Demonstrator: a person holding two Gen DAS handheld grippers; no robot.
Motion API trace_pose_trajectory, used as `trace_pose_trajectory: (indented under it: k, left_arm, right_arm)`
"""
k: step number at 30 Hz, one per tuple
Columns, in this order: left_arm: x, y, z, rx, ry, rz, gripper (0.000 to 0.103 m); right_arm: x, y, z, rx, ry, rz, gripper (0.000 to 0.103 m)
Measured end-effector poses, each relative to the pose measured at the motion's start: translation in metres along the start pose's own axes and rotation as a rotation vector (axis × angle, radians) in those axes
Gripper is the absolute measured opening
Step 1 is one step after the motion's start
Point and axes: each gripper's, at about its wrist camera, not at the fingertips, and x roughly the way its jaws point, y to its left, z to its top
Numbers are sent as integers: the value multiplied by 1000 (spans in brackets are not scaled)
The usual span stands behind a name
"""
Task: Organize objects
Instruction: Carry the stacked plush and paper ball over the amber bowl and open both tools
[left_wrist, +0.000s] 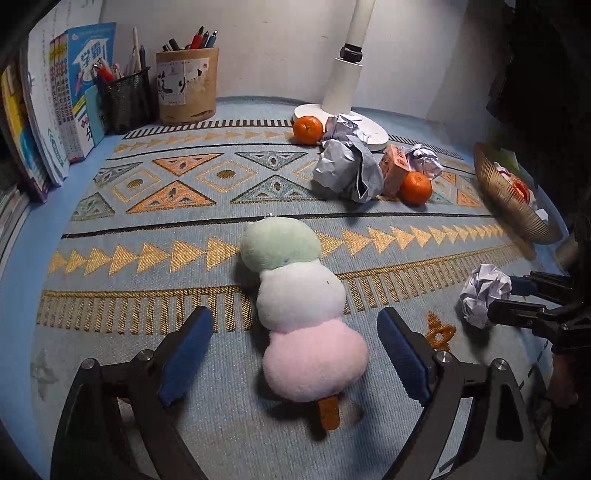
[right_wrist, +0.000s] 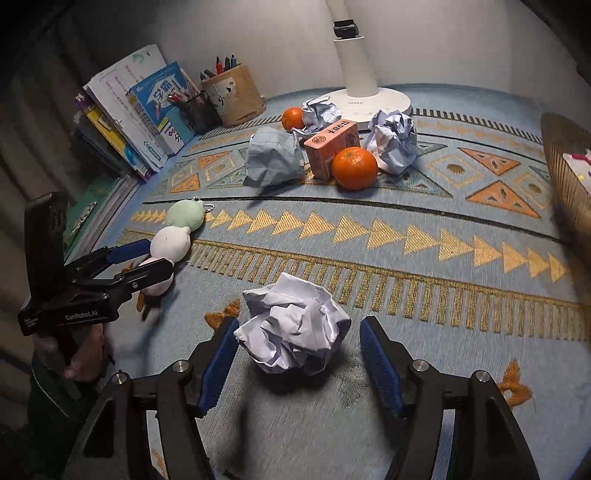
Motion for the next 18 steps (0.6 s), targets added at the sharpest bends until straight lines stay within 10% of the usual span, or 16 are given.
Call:
trace_pose_trajectory:
  k: [9,13,15,18]
  left_arm:
    - [11,-18,-3,-27,22,148,86]
    - [13,-18,-1,-12,10,185,46]
    - [12,-16,-1,-28,6,176,45]
    - [10,-19,-3,-26,-1,186,45]
  right_arm:
    - [15,28,-4,-90,7,-90,82]
    - [16,27,-2,-57,-13,-42,82]
    - [14,26,-3,-39,-27,-4,82]
    - [13,32,-4,-50,-31,9,58]
